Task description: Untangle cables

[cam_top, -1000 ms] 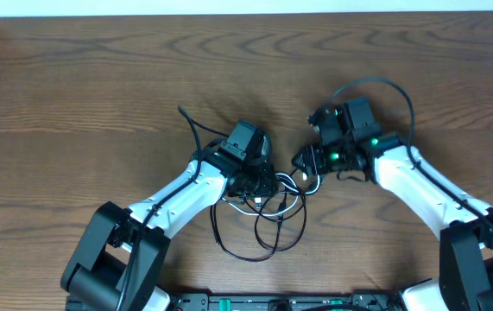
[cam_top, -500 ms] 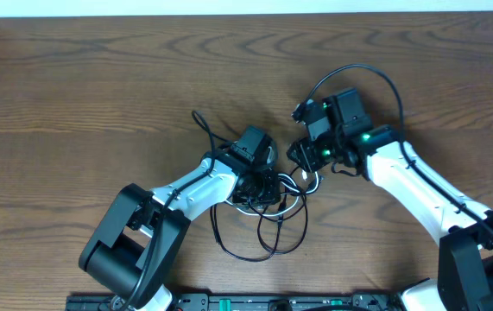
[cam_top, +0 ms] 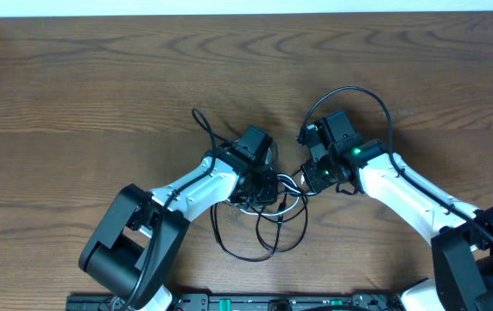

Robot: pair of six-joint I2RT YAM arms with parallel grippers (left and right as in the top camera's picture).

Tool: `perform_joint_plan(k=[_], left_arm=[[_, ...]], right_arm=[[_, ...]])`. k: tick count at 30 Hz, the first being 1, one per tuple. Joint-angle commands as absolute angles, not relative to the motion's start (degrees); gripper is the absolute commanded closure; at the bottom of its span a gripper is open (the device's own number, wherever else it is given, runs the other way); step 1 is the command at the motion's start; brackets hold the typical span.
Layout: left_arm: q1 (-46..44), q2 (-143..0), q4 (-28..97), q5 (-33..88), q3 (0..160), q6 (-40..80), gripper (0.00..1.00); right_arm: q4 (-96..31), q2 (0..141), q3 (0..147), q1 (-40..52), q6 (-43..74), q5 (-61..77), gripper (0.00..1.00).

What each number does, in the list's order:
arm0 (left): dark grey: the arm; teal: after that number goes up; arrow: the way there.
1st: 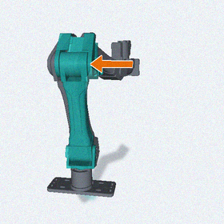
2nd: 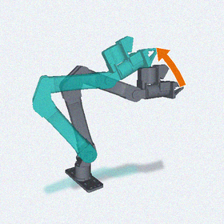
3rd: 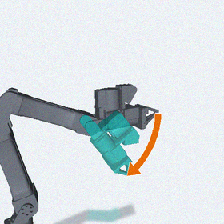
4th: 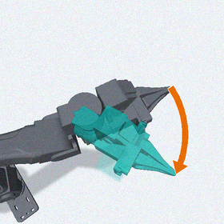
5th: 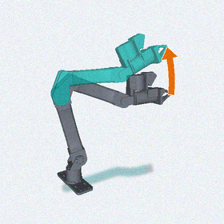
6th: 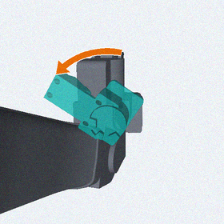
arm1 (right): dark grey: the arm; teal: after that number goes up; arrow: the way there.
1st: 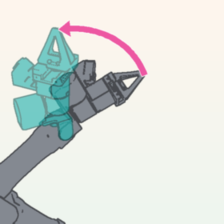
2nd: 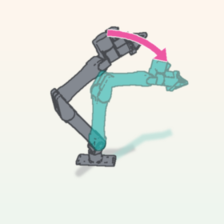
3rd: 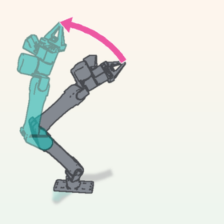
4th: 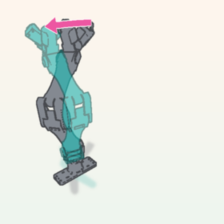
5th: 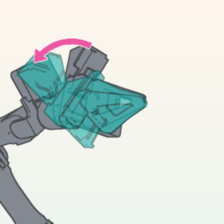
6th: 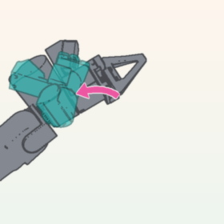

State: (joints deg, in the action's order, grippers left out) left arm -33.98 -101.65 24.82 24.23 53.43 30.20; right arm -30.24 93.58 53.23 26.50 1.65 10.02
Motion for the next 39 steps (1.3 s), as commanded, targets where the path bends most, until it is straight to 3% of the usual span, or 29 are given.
perform_joint_plan(k=[1, 9, 12, 13, 14, 21, 22, 23, 26, 39], left_arm=[[-33.9, -103.2, 27.8, 13.4, 52.4, 30.3, 0.74], [-33.9, -103.2, 30.0, 9.3, 52.4, 30.8, 0.74], [-33.6, -103.2, 30.0, 9.3, 52.4, 30.8, 0.81], [-33.4, -103.2, 30.0, 9.3, 52.4, 31.0, 0.9], [-33.1, -103.2, 30.0, 9.4, 52.4, 31.0, 0.92], [-30.6, -102.4, 29.7, 14.6, 53.0, 27.3, 0.93], [-30.5, -102.1, 29.6, 16.2, 53.1, 26.1, 0.93], [-30.3, -101.6, 29.0, 19.3, 53.2, 23.9, 0.93], [-30.3, -101.5, 29.1, 19.3, 53.1, 22.8, 0.92], [-33.8, -101.5, 28.4, 19.2, 53.0, 22.1, 0.93]], right_arm=[[-30.1, 93.0, 51.9, 27.0, 3.4, 7.4, 0.99], [-30.2, 93.0, 51.8, 27.0, 6.1, 4.6, 0.99], [-30.3, 93.0, 51.6, 27.0, 9.8, 2.4, 0.99], [-30.2, 93.0, 51.5, 27.0, 11.1, 1.4, 0.99], [-30.2, 93.0, 51.5, 27.0, 11.6, 0.9, 0.99], [-28.1, 93.0, 51.5, 27.1, 11.3, 1.0, 0.95], [-27.4, 93.0, 51.5, 27.1, 10.0, 1.4, 0.92], [-25.4, 93.0, 51.5, 27.1, 6.2, 2.7, 0.77], [-22.2, 93.0, 51.5, 27.1, 1.6, 6.0, 0.51], [-19.0, 93.0, 50.8, 27.1, -8.8, 11.7, 0.57]])
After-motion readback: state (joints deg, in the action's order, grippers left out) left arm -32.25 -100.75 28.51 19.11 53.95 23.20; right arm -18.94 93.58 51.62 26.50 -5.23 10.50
